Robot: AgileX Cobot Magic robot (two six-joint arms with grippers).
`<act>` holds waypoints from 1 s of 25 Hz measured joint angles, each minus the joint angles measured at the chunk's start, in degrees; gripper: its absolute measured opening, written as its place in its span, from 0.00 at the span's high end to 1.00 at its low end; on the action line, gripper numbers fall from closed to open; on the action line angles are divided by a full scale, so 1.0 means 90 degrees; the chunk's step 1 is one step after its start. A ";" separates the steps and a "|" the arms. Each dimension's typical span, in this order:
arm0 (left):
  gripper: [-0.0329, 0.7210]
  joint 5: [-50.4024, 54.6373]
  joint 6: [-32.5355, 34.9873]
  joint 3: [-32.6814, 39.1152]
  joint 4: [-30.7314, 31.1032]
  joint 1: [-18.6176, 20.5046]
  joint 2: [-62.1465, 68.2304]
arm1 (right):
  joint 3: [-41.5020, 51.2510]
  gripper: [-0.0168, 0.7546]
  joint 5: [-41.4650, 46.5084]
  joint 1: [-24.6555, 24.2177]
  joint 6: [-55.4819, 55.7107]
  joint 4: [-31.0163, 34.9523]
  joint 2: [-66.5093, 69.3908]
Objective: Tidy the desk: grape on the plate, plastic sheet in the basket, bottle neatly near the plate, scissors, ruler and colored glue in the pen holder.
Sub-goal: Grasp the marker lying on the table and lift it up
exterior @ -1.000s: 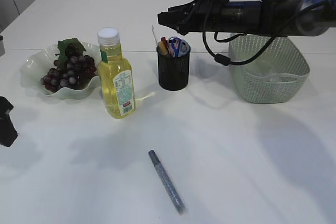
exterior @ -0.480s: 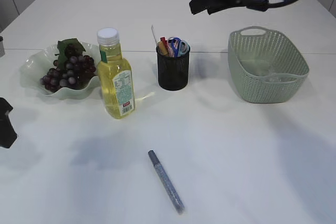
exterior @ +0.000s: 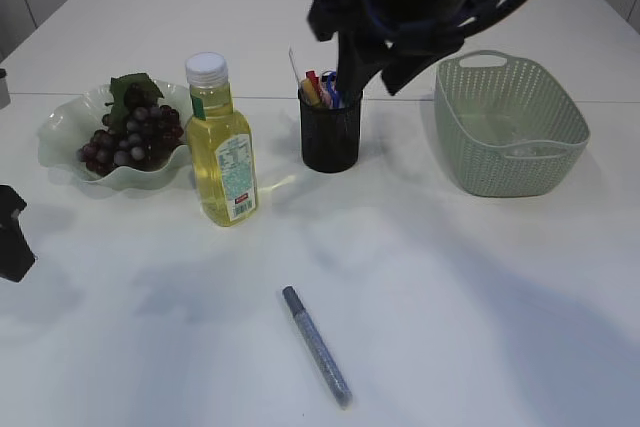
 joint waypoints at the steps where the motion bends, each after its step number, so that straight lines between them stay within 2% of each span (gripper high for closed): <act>1: 0.45 -0.0011 0.0000 0.0000 0.0000 0.0000 0.0000 | 0.0000 0.45 0.0009 0.0218 0.0125 -0.0053 0.0000; 5: 0.45 -0.0024 0.0000 0.0000 -0.0098 0.0000 0.0000 | 0.0000 0.45 0.0023 0.0935 0.0678 -0.0269 0.0120; 10: 0.45 -0.0194 0.0000 0.0000 -0.0464 0.0000 0.0000 | 0.0329 0.45 0.0023 0.1430 0.1039 -0.0312 0.0431; 17: 0.45 -0.0352 0.0000 0.0000 -0.0595 0.0000 0.0000 | 0.1035 0.45 0.0010 0.1644 0.1497 -0.0438 0.0932; 25: 0.45 -0.0728 0.0000 0.0000 -0.0732 0.0000 0.0000 | 0.1124 0.45 -0.0306 0.1644 0.1578 -0.0502 0.1718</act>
